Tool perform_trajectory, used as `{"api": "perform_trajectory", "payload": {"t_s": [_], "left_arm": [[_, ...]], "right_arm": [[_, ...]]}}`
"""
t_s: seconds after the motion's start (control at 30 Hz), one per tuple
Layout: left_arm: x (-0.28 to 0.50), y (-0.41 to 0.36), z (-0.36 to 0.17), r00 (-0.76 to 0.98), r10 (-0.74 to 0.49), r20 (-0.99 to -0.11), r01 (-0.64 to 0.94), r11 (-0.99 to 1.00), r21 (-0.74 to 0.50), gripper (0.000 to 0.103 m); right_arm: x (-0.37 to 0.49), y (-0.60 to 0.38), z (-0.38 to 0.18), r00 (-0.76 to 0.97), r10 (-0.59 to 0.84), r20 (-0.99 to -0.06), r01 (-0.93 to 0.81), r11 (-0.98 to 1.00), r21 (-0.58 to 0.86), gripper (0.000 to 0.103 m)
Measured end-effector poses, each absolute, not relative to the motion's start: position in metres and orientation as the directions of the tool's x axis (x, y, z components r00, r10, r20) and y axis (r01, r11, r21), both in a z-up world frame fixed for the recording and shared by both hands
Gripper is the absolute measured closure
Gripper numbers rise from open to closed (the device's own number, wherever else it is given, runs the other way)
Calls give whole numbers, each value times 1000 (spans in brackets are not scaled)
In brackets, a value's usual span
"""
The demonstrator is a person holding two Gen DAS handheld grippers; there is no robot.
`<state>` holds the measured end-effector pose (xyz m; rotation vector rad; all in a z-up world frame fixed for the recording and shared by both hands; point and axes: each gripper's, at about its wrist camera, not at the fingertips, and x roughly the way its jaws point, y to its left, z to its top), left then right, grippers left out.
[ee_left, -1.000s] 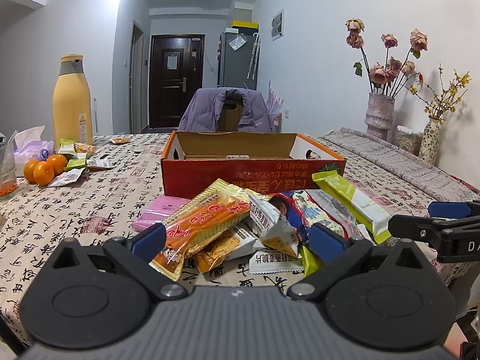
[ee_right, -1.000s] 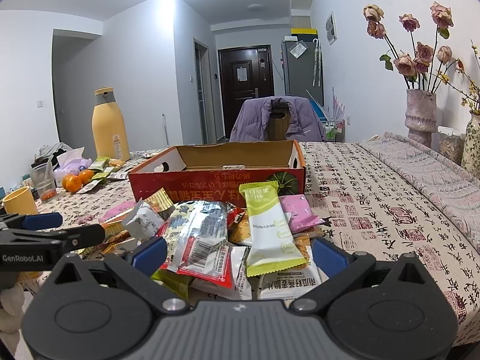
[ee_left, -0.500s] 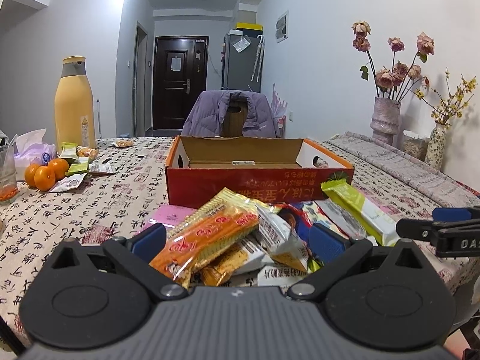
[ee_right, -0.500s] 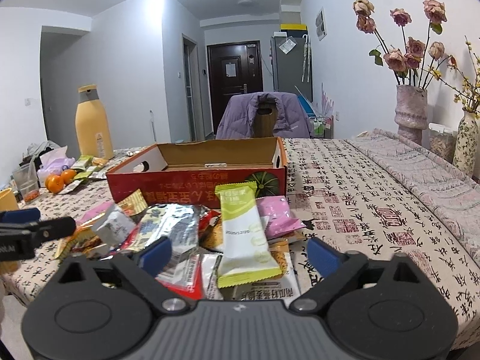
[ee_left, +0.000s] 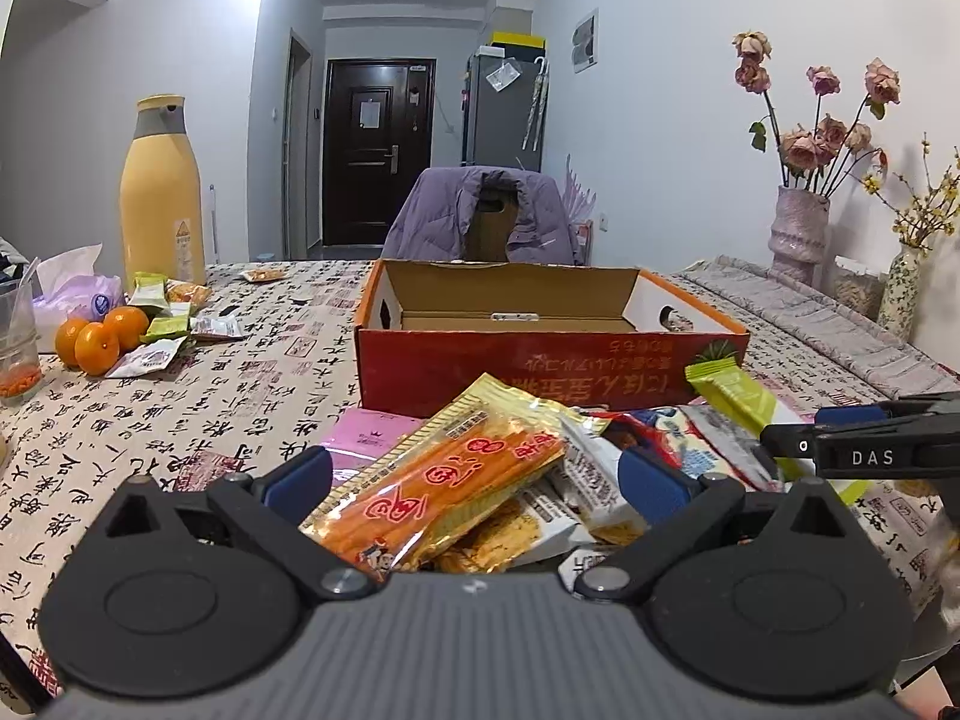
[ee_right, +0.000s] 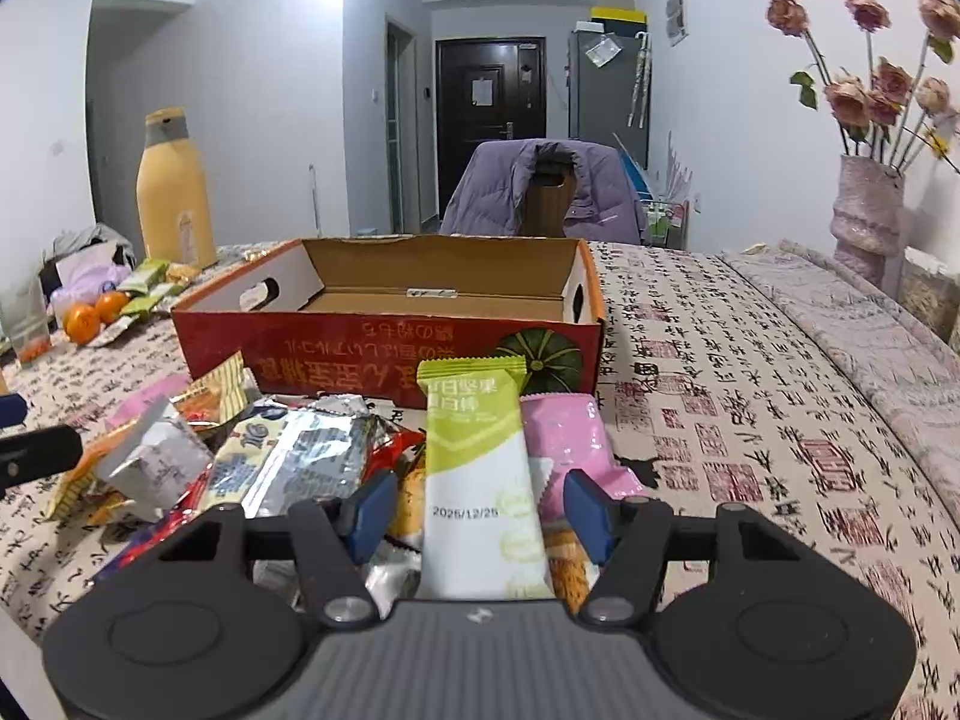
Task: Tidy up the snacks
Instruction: 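Grasp the orange sausage pack with the left gripper while the right grasps the green-white bar, then carry both snacks into the cardboard box and open both grippers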
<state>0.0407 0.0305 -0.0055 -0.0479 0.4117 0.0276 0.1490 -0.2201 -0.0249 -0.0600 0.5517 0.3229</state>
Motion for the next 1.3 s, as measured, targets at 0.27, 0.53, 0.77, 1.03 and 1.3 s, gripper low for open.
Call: {"api": "perform_trajectory", "payload": {"t_s": [0.27,0.53,0.77,1.03,1.3], "left_arm": [[59,44,-10,895,30,-444,-48,998,-29,0],[82,58,-12,869,28,-495,-7,999,43,0],[109,62,-24,816,-8,-578,52,997,60,0],[123,65,-32,789,-76,-609,113,993,22,18],[112,65,-31,794,-114,-597,149,989,9,42]], "right_arm": [[160,-215,-34,778,281,-562,-318,947,33,63],[151,-222,-28,812,302,-500,-316,947,58,65],[146,-225,-28,820,300,-487,-309,949,63,66],[150,-220,-31,800,302,-519,-329,943,42,64],[155,-221,-35,785,309,-536,-334,941,52,62]]}}
